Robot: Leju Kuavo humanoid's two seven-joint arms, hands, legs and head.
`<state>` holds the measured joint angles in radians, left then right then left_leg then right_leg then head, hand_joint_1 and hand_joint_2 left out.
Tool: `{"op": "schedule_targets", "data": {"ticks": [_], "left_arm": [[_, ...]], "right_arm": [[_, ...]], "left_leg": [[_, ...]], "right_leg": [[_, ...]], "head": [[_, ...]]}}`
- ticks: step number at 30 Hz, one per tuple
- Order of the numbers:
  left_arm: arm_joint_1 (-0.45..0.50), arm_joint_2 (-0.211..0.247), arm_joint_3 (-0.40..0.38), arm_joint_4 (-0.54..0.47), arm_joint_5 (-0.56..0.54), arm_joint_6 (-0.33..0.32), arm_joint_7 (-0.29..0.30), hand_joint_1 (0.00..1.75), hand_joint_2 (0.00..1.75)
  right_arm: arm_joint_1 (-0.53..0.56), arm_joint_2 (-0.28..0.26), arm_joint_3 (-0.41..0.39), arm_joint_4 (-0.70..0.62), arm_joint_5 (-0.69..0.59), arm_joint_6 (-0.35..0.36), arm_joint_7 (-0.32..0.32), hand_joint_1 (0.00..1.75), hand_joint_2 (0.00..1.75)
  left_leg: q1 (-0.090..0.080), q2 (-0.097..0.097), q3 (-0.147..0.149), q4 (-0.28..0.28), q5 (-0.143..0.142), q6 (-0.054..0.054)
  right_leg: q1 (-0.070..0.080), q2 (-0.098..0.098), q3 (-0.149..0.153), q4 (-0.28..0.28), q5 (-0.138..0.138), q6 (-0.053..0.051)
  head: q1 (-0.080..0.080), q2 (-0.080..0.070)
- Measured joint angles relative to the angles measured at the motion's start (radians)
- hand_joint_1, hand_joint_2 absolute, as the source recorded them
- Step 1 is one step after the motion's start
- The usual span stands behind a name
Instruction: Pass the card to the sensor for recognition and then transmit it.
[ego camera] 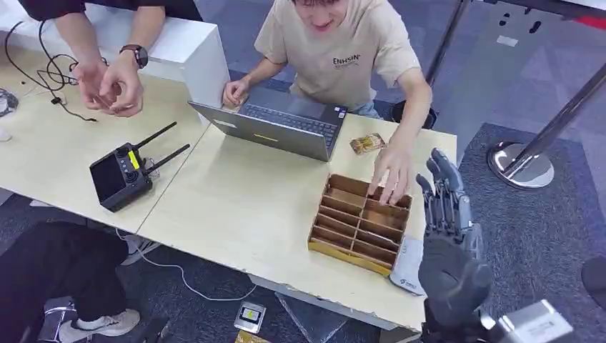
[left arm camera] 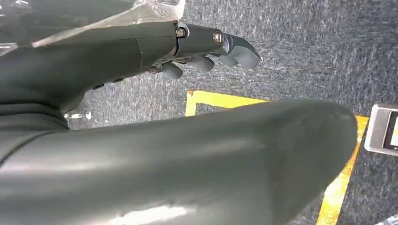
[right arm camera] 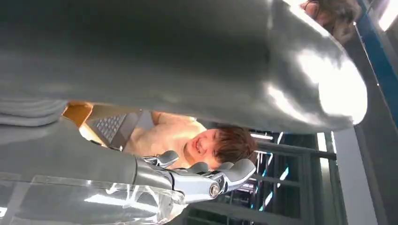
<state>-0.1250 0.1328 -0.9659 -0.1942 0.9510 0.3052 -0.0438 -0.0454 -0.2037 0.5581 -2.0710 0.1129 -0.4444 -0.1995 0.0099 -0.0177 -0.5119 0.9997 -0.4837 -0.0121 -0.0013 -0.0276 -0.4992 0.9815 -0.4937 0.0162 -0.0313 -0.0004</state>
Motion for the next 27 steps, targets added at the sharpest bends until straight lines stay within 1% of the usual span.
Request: {"op": "schedule_targets", "data": {"ticks": [1,2,9,14,21,27], "left_arm": [[0.0,0.001,0.0,0.0,0.0,0.0,-0.002,0.0,0.0],[0.0,0.002,0.0,0.0,0.001,0.0,-0.005,0.0,0.0],[0.0,0.001,0.0,0.0,0.001,0.021,-0.062,0.0,0.0],[0.0,-0.014,0.0,0.0,-0.006,0.036,-0.088,0.0,0.0],[0.0,-0.029,-0.001,0.0,-0.015,0.035,-0.085,0.0,0.0],[0.0,-0.03,-0.001,0.0,-0.013,0.028,-0.085,0.0,0.0]], "right_arm": [[0.0,0.0,0.002,-0.003,0.001,-0.002,0.001,0.0,0.0],[0.001,0.0,0.003,-0.005,0.001,-0.004,0.002,0.0,1.75],[-0.014,-0.009,0.002,-0.024,-0.039,0.014,0.035,0.0,1.75],[-0.02,-0.016,-0.01,-0.03,-0.067,0.029,0.036,0.0,1.75],[-0.039,-0.016,-0.021,-0.027,-0.077,0.067,0.021,0.0,1.75],[-0.042,-0.015,-0.021,-0.027,-0.074,0.071,0.021,0.0,1.75]], "left_leg": [[0.0,0.0,0.0,0.0,0.0,0.0],[0.0,0.0,0.0,0.0,0.0,0.0],[0.0,0.0,0.0,0.0,0.0,0.0],[0.0,0.0,0.0,0.0,0.0,0.0],[0.0,0.0,0.0,0.0,0.0,0.0],[0.0,0.0,0.0,0.0,0.0,0.0]], "right_leg": [[0.0,0.0,0.0,0.0,0.0,0.0],[0.0,0.0,0.0,0.0,0.0,0.0],[0.0,0.0,0.0,0.0,0.0,0.0],[0.0,0.0,0.0,0.0,0.0,0.0],[0.0,0.0,0.0,0.0,0.0,0.0],[0.0,0.0,0.0,0.0,0.0,0.0]], "head": [[0.0,0.0],[0.0,0.0],[0.0,0.0],[0.0,0.0],[0.0,0.0],[0.0,0.0]]}}
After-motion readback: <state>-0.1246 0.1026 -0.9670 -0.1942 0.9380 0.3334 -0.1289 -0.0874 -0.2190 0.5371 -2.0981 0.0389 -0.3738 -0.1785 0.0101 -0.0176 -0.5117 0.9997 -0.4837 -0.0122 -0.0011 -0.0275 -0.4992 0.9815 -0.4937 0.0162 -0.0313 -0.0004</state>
